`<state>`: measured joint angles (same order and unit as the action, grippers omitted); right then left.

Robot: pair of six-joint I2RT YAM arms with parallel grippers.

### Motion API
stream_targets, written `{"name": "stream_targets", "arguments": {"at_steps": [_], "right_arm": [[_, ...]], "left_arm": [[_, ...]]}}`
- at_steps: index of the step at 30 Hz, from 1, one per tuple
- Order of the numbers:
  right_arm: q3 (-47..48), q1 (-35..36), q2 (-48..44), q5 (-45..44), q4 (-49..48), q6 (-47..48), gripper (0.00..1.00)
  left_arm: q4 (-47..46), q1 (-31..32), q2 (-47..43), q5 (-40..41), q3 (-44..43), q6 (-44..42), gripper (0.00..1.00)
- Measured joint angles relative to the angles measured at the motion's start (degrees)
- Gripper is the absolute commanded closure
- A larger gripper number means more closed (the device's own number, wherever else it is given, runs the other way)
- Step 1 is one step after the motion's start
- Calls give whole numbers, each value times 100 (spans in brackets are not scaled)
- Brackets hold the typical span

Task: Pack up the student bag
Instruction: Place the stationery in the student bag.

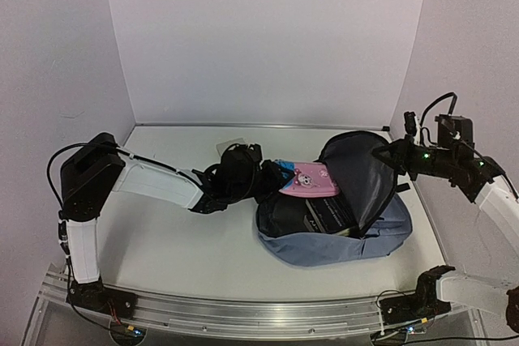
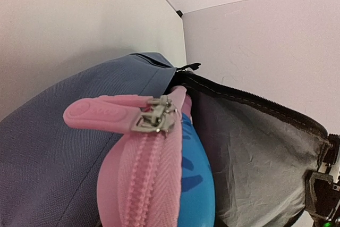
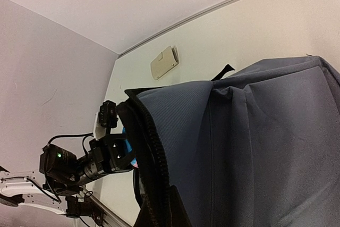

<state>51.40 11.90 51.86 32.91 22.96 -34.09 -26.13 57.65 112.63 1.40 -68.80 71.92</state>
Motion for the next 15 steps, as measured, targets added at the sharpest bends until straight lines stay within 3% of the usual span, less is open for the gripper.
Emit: {"name": "stream_targets", "arguments": {"at_steps": [2, 6, 11, 15], "right_arm": [[2, 0, -8, -1, -36, -5, 100], [4, 0, -23, -2, -81, -7, 100], [4, 0, -32, 0, -78, -7, 100], [4, 0, -35, 2, -71, -7, 100]], "left_arm": [[60, 8, 188, 30, -278, -54, 67], [379, -9, 393, 0, -712, -404, 46], [1263, -37, 385, -57, -1028, -1067, 29], [2171, -45, 281, -72, -1088, -1644, 23]]}}
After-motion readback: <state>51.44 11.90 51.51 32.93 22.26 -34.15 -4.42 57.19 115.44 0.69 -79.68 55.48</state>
